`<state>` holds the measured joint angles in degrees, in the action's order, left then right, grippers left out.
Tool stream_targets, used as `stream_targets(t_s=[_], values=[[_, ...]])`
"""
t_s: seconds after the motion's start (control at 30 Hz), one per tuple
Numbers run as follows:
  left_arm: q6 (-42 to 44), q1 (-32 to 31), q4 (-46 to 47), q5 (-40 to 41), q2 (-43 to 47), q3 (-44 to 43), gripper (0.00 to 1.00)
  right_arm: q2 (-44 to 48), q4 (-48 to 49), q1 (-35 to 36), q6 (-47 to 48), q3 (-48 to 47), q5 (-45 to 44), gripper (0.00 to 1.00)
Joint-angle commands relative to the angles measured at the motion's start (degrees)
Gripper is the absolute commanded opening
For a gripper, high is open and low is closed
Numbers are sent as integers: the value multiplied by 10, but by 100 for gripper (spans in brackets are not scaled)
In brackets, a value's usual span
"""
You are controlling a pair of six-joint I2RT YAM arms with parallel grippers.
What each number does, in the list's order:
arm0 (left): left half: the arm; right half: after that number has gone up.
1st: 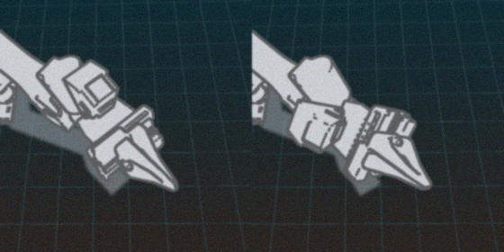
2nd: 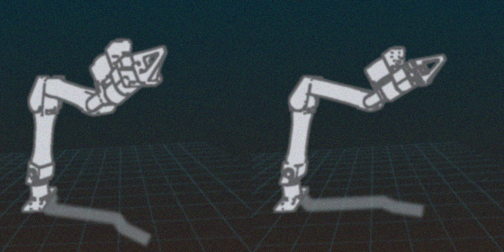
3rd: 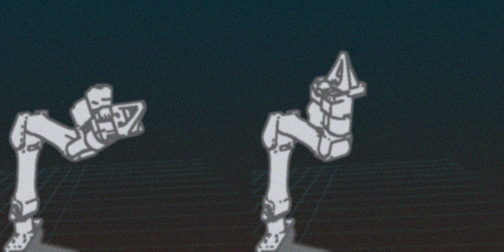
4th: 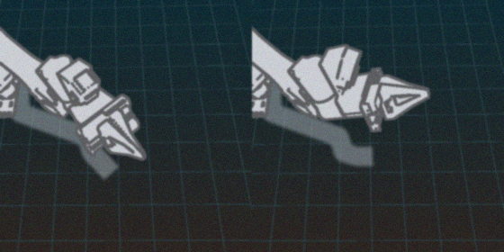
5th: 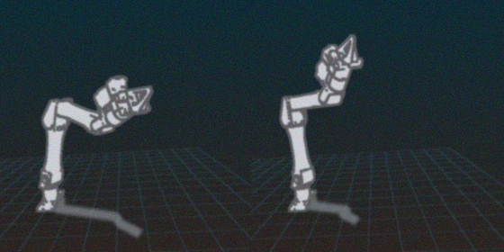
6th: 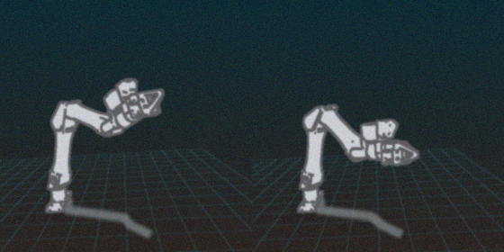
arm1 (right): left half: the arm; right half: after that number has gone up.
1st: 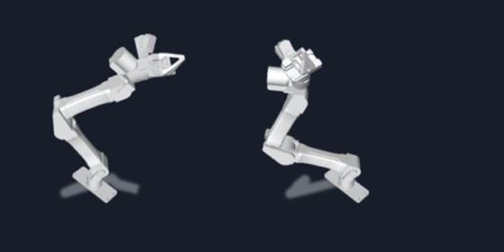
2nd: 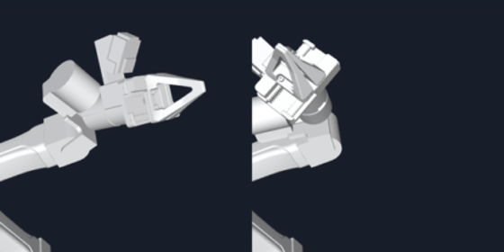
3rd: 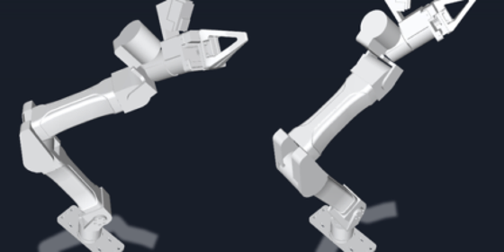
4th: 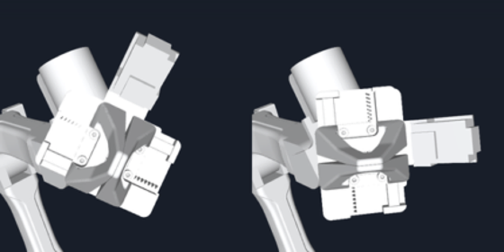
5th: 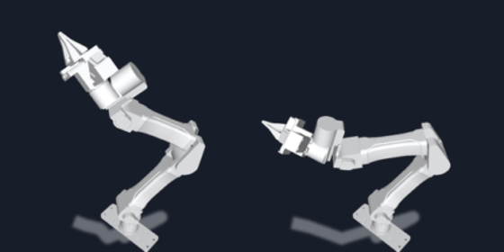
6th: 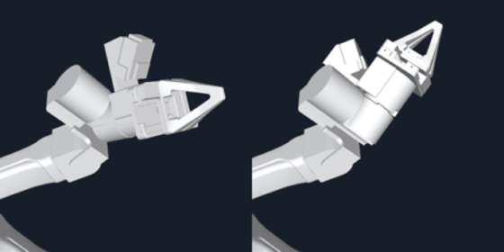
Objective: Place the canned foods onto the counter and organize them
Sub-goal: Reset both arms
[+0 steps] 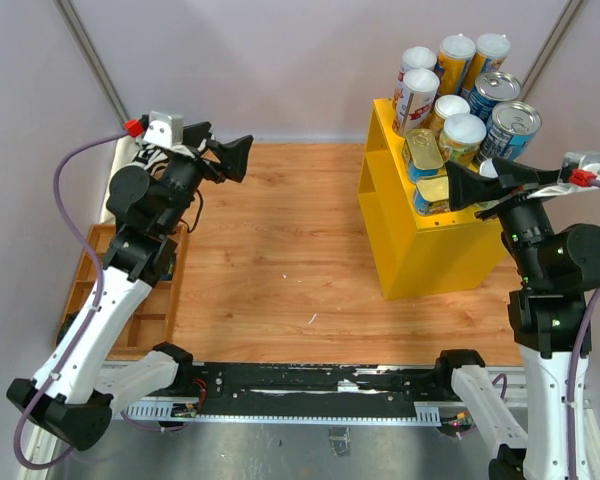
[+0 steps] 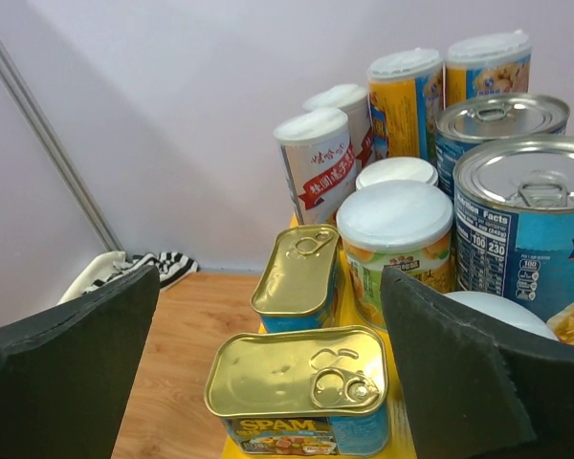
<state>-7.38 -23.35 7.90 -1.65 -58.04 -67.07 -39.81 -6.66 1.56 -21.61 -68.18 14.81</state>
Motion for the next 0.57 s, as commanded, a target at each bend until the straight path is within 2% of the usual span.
stream_targets(t_s=[0.0,0.53], values=[[3,7,-18,27,36,0,100,16,42,-13,2,-19,8,99],[9,7,-2,11,14,-6,100,26,39,-13,18,-6,-5,99]])
